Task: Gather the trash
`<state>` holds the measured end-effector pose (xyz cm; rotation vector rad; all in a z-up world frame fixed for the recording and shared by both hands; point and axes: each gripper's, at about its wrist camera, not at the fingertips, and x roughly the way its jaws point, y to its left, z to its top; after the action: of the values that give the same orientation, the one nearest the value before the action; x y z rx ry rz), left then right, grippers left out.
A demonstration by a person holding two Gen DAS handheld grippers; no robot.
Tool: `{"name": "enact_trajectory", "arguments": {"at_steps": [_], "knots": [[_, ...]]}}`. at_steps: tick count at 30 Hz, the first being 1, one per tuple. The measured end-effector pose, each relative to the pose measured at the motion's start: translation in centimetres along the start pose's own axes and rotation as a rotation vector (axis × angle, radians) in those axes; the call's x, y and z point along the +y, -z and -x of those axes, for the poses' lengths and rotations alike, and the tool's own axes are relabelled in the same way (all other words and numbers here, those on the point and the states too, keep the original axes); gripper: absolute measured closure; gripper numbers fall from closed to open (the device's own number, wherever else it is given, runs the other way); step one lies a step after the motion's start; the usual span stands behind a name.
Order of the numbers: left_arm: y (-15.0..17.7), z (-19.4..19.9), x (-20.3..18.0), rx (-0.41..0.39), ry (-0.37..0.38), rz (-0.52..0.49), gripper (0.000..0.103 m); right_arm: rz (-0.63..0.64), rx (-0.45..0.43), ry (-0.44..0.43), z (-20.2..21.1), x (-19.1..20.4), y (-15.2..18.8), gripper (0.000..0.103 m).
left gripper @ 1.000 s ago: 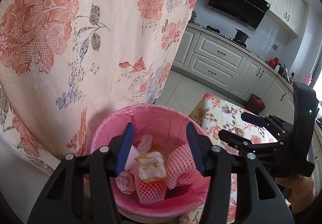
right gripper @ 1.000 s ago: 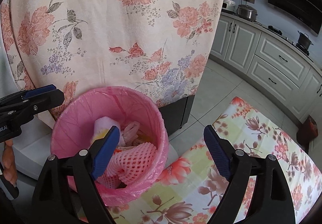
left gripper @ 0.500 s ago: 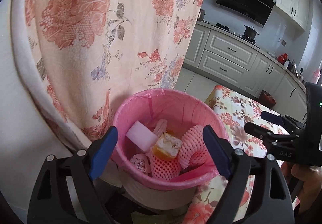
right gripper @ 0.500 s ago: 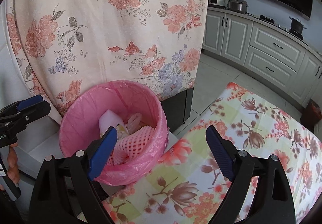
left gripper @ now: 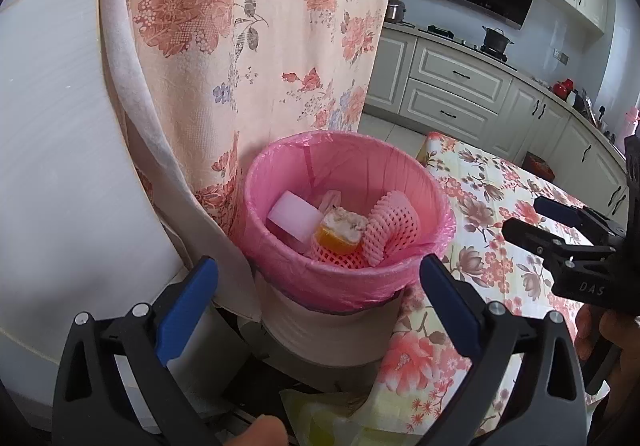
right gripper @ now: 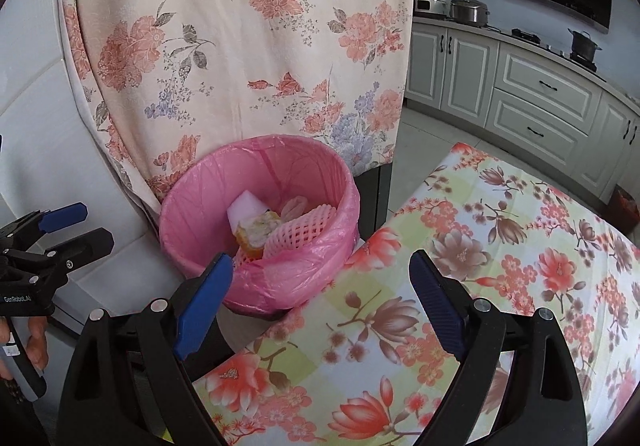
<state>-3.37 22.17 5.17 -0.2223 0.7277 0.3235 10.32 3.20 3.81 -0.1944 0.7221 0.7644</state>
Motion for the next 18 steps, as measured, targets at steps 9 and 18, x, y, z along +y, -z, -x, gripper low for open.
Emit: {"name": "enact_trajectory", "arguments": {"at_steps": [9,18], "knots": [[0.8,0.1,-1.1,0.0,0.001,-0.019,0.005,0.004,-0.019,0.019,1.3,0.6,0.8,0.019],[0.8,0.0,-1.7,-0.003,0.003,-0.022,0.005,0.004,-0.02,0.033,1.3,0.3,0.8,0.019]]}}
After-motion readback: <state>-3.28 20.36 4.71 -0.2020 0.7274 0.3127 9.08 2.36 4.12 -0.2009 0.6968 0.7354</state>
